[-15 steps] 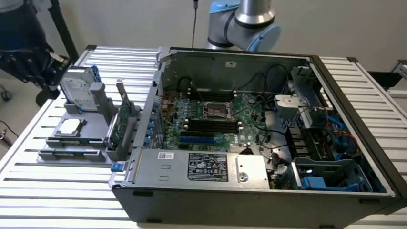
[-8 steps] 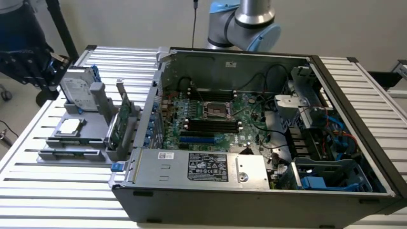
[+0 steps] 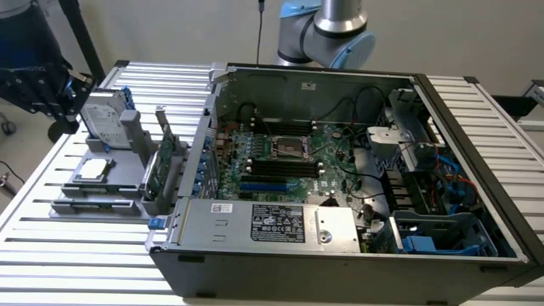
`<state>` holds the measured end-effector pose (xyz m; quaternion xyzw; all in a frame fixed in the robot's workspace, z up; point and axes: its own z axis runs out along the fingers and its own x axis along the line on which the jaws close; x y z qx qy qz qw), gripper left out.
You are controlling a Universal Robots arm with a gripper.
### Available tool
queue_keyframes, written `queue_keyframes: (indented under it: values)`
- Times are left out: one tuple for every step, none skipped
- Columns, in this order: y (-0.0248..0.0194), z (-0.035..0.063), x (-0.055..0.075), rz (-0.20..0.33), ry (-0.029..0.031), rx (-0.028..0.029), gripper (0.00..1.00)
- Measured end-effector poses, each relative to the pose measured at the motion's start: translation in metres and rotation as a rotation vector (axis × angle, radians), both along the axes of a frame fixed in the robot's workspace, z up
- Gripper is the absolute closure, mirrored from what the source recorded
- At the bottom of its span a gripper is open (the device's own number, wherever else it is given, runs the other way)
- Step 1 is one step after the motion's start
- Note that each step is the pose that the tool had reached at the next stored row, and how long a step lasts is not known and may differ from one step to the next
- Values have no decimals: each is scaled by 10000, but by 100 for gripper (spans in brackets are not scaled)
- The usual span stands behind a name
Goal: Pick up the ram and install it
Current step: 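Pick up the ram and move it above insertion slot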
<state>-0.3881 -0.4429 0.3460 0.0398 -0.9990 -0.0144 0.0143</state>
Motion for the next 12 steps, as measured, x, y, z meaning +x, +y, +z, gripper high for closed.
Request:
queue_keyframes:
  values:
    - [0,0,0,0,0,0,89]
    - [0,0,0,1,0,0,89]
    - [0,0,0,1,0,0,89]
    - [0,0,0,0,0,0,89]
    - [0,0,0,0,0,0,89]
    - [0,0,0,0,0,0,89]
    - [0,0,0,1,0,0,89]
    - [0,0,0,1,0,0,89]
    - [0,0,0,0,-1,0,89]
    - [0,0,0,0,0,0,89]
    - [-1,-2,-1,7,1,-1,89]
    - [-4,-7,-2,59,-2,1,89]
